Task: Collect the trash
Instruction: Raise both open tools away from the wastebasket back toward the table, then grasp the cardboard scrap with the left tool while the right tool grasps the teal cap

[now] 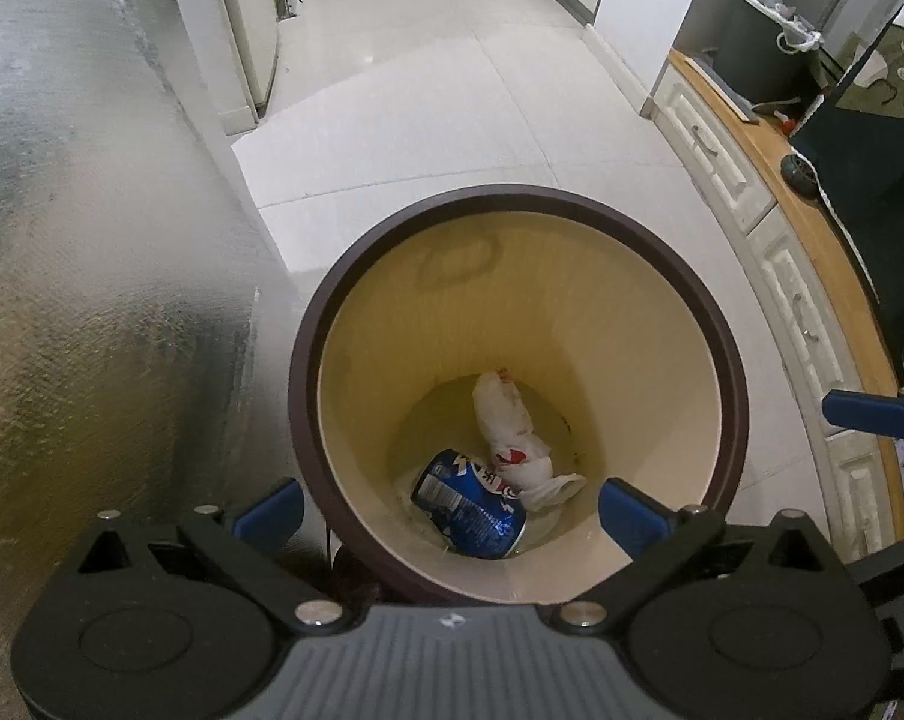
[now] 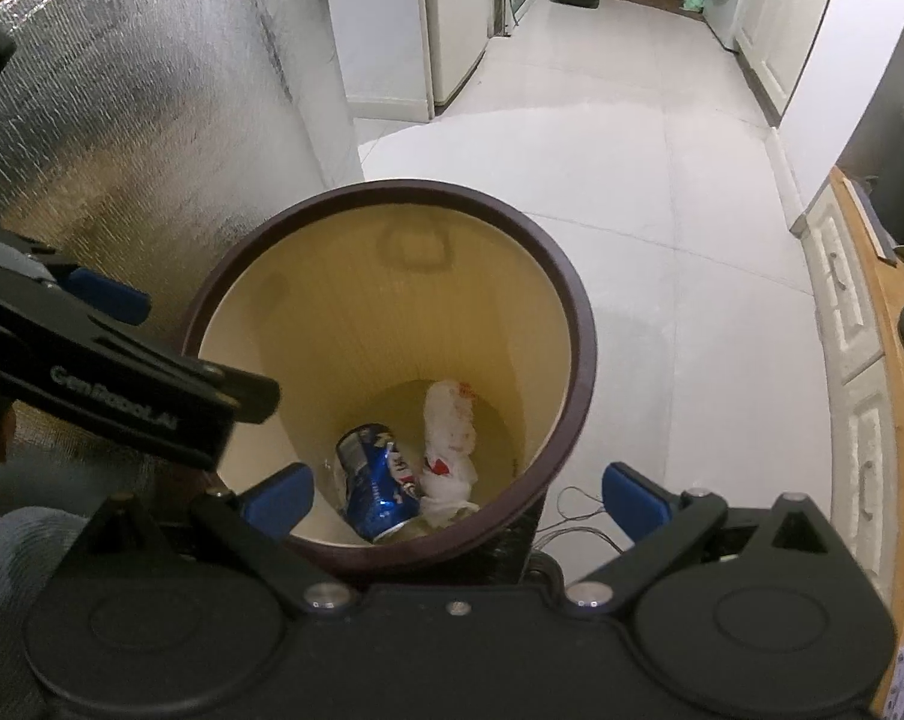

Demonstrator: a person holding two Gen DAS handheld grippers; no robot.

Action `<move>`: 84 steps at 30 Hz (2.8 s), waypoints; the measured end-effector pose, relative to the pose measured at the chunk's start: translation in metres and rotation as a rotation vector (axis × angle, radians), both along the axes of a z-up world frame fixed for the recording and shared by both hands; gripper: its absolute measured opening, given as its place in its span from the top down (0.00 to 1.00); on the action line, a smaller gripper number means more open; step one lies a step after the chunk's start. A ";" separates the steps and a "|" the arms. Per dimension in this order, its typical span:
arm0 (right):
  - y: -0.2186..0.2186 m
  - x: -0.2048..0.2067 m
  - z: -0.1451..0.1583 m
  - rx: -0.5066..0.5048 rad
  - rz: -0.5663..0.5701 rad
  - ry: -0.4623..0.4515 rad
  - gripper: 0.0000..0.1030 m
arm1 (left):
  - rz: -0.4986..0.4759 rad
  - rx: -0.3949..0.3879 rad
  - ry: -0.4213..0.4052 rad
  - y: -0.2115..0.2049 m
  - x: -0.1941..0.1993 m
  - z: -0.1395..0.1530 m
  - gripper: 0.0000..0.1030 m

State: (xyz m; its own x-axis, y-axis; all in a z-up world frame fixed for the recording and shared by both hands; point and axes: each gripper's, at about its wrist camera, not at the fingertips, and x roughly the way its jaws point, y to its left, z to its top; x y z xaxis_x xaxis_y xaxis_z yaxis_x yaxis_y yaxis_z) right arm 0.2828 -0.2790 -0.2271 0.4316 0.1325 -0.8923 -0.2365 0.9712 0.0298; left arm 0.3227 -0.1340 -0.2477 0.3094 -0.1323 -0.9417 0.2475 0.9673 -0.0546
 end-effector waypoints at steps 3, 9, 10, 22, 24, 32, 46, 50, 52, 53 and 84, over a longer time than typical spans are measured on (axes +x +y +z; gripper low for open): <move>-0.004 -0.007 0.006 -0.001 -0.015 -0.012 0.00 | 0.003 0.009 -0.006 0.003 -0.006 0.004 0.00; -0.008 -0.021 0.019 -0.001 -0.037 -0.043 0.00 | 0.006 0.025 -0.015 0.009 -0.023 0.013 0.00; -0.008 -0.023 0.021 -0.002 -0.042 -0.049 0.00 | 0.005 0.028 -0.018 0.009 -0.026 0.015 0.00; -0.013 -0.050 0.046 0.007 -0.081 -0.113 0.00 | 0.013 0.021 -0.068 0.024 -0.067 0.039 0.00; -0.014 -0.054 0.048 0.009 -0.088 -0.120 0.00 | 0.014 0.020 -0.077 0.025 -0.074 0.042 0.00; -0.020 -0.079 0.061 -0.004 -0.115 -0.163 0.00 | 0.022 -0.012 -0.137 0.033 -0.100 0.065 0.00; -0.029 -0.131 0.108 -0.038 -0.165 -0.313 0.00 | -0.015 -0.055 -0.313 0.038 -0.146 0.123 0.00; -0.032 -0.143 0.125 -0.024 -0.180 -0.369 0.00 | -0.016 -0.078 -0.383 0.045 -0.159 0.146 0.00; -0.032 -0.147 0.133 -0.013 -0.182 -0.394 0.00 | -0.007 -0.084 -0.414 0.048 -0.165 0.156 0.00; -0.031 -0.150 0.137 -0.010 -0.182 -0.409 0.00 | -0.003 -0.087 -0.429 0.050 -0.168 0.161 0.00; 0.109 -0.127 0.210 0.165 0.043 -0.737 0.00 | 0.315 0.100 -0.785 0.233 -0.199 0.260 0.00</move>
State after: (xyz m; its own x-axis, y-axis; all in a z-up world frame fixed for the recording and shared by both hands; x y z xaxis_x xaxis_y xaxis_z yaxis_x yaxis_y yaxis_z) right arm 0.1557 -0.1702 -0.0167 0.9001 0.2694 -0.3422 -0.2891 0.9573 -0.0066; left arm 0.1241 0.0993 0.0127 0.8858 0.1419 -0.4419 -0.1033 0.9885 0.1103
